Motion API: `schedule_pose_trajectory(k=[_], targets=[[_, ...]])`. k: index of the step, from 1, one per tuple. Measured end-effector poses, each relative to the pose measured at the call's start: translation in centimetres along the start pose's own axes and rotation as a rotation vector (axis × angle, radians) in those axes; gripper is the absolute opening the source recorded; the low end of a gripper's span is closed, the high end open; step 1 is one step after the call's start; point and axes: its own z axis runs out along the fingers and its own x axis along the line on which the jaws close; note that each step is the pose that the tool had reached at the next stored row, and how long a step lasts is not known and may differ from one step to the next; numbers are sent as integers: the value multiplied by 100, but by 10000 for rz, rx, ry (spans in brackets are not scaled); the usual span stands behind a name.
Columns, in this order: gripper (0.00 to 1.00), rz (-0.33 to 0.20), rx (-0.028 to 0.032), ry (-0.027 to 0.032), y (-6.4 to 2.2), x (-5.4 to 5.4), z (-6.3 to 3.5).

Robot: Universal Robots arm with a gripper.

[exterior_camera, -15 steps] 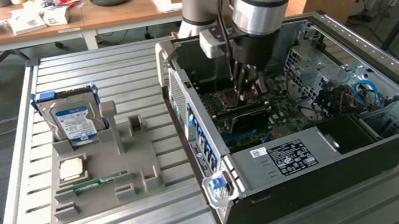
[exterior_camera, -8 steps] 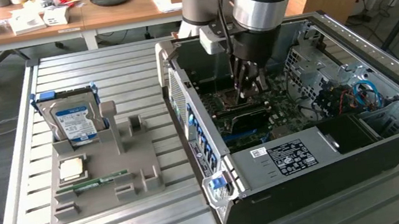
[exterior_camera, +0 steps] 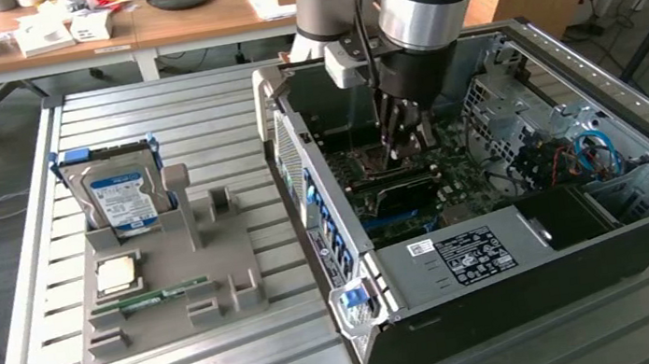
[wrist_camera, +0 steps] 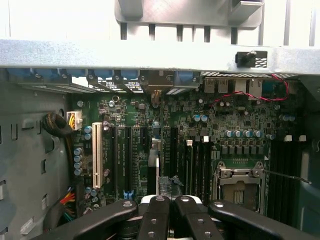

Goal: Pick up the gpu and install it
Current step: 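Press down on the gpu until it lock into place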

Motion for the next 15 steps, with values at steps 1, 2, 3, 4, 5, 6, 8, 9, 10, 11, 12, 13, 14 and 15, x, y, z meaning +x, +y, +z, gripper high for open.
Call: schedule_pose_trajectory(k=[1, 2, 3, 4, 5, 6, 8, 9, 10, 11, 12, 13, 14, 15], targets=[[11, 0, 0, 0, 0, 0, 0], [11, 0, -1, 2, 0, 0, 1], [11, 0, -1, 1, 0, 0, 6], [11, 0, -1, 1, 0, 1, 14], [11, 0, 0, 1, 0, 1, 23], [11, 0, 0, 0, 0, 1, 32], [11, 0, 0, -1, 1, 2, 48], [11, 0, 0, 1, 1, 2, 49], [11, 0, -1, 1, 1, 2, 49], [11, 0, -1, 1, 1, 2, 49], [11, 0, -1, 2, 1, 2, 49], [11, 0, -1, 0, 1, 2, 49], [11, 0, 0, 0, 0, 2, 51], [11, 0, 2, -4, 0, 2, 57]])
